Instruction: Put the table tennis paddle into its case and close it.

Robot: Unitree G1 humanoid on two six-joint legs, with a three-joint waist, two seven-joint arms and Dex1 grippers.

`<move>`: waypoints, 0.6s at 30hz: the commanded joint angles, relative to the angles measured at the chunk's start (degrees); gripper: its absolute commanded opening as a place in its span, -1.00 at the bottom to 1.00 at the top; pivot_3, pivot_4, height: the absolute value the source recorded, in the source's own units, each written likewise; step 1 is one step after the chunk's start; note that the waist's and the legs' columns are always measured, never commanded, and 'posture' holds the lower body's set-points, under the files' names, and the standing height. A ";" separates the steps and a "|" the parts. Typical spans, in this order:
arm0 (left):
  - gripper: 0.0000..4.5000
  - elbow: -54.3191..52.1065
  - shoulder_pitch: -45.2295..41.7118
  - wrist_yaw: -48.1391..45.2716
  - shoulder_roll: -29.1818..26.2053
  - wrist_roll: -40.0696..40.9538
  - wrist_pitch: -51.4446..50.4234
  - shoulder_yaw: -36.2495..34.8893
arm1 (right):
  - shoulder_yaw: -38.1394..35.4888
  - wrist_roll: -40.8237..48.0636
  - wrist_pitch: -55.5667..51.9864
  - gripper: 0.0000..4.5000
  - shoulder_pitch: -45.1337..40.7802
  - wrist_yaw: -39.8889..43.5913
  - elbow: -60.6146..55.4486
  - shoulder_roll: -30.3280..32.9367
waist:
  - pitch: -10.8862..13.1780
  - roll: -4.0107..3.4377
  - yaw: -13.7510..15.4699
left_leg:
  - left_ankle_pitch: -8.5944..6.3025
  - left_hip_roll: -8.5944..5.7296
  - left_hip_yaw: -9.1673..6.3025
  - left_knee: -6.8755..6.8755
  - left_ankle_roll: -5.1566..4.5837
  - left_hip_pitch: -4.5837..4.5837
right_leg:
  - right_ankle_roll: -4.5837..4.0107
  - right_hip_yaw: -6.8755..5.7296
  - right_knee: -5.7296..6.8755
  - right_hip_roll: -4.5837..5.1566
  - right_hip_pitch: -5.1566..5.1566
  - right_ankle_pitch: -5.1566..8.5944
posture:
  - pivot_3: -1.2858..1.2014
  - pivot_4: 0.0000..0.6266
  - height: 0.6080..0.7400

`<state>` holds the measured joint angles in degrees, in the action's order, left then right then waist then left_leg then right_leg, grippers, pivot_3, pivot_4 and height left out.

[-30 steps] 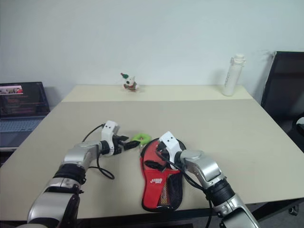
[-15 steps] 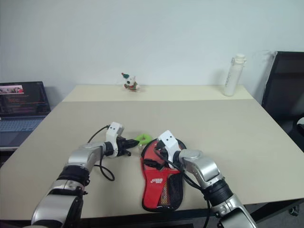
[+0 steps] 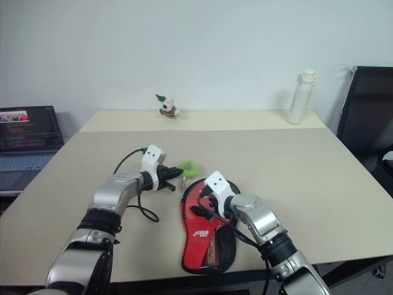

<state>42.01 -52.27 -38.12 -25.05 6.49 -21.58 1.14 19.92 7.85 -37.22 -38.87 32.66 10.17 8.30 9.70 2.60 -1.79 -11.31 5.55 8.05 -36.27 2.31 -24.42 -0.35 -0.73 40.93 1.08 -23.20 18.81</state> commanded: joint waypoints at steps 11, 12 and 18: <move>-0.99 29.39 -14.83 12.49 9.77 -10.58 21.21 2.90 | 4.80 -2.22 -4.53 1.00 5.83 3.65 -3.55 1.60 | -0.03 0.04 -0.02 | 0.00 -0.01 0.00 -0.04 0.00 0.00 | 0.00 -0.01 0.02 -0.01 0.01 0.00 | 0.03 -0.52 1.00; -0.99 30.19 -15.39 13.36 10.31 -11.38 21.88 3.28 | 5.10 -2.41 -4.75 1.00 6.29 3.80 -3.94 1.71 | -0.03 0.04 0.00 | 0.00 -0.01 0.00 -0.04 0.00 0.00 | 0.00 -0.01 0.02 -0.01 0.01 0.00 | 0.03 -0.52 1.00; -0.99 32.83 -18.27 16.39 13.83 -14.15 25.40 3.47 | 6.40 -2.90 -5.87 1.00 8.28 4.00 -5.77 2.18 | -0.05 0.06 0.01 | 0.00 -0.03 -0.03 -0.09 0.00 0.00 | 0.01 -0.04 0.03 -0.01 0.04 0.01 | 0.03 -0.52 1.00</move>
<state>75.30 -67.73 -22.36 -12.03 -7.12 1.29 4.56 23.68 5.59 -39.16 -33.18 35.70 1.66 9.93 9.65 2.67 -1.79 -11.31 5.52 8.00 -36.36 2.31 -24.41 -0.34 -0.78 40.97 1.06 -23.16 18.82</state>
